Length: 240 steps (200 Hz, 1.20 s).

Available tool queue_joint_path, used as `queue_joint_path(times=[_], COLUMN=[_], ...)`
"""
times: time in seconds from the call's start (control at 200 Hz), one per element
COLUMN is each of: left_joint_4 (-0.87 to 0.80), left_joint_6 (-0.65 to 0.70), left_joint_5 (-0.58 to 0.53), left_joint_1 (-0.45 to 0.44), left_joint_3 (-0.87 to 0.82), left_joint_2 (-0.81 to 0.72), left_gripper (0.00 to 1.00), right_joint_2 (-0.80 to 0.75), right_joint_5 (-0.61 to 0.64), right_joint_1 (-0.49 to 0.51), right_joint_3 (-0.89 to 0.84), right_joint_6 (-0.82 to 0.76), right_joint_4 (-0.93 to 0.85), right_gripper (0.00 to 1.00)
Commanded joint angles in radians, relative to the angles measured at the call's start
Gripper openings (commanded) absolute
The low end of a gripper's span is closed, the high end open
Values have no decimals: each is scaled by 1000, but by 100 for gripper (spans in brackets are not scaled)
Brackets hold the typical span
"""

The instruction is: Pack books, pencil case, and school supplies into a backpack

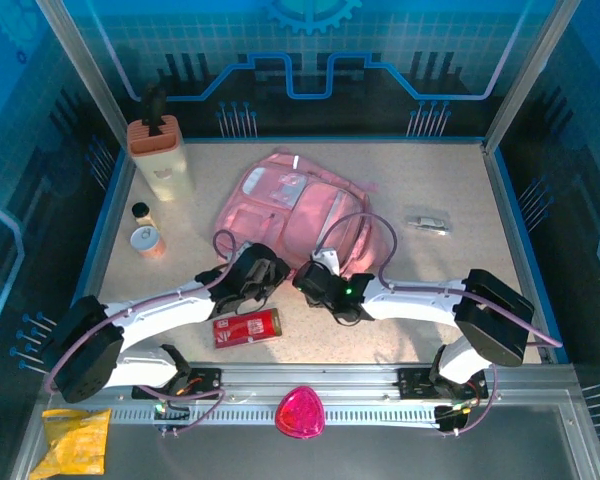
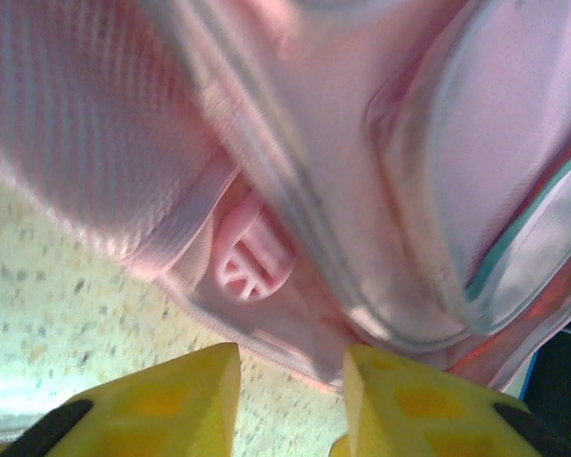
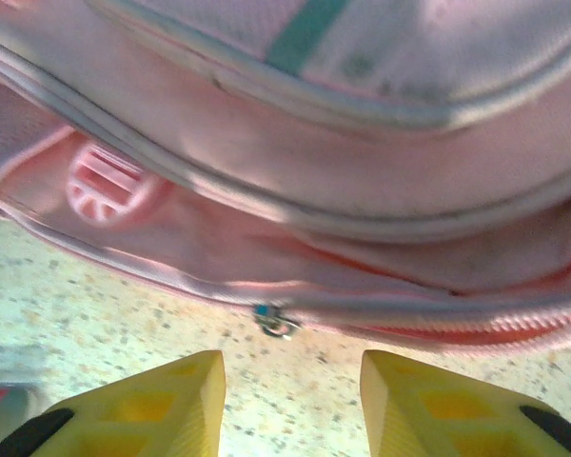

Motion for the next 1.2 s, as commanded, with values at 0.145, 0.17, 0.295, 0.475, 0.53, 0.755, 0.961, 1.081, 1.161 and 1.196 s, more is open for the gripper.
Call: queue_joint_path(times=[0.145,0.17,0.295,0.475,0.53,0.755,0.961,1.081,1.161,1.196], left_joint_4=[165,180,260,172,135,114,59,61,36,28], left_joint_6=[-130,-134,-149,-103,-75,-19,20,22,32,34], left_joint_5=[44,58,77,29,20,5,-32,-40,-65,-75], left_joint_1=[-7,0,13,14,14,-5,-44,-60,-76,-79], left_joint_3=[-22,-15,7,89,119,159,193,190,196,197], left_joint_2=[136,159,254,272,268,221,166,141,128,122], left_gripper=[48,49,49,23,15,0,0,0,0,0], right_joint_2=[-16,-19,-41,-60,-68,-53,-9,20,28,37], right_joint_5=[1,-3,-9,-15,-24,-84,-45,2,13,20], right_joint_1=[-10,-14,-18,-15,-7,-1,-48,-70,-91,-98], right_joint_3=[-10,-13,-27,-12,-8,25,84,122,140,155], right_joint_6=[28,28,25,38,54,93,56,39,13,15], right_joint_4=[5,9,18,-47,-61,-90,-91,-107,-94,-116], right_gripper=[43,43,44,46,47,44,42,39,39,39])
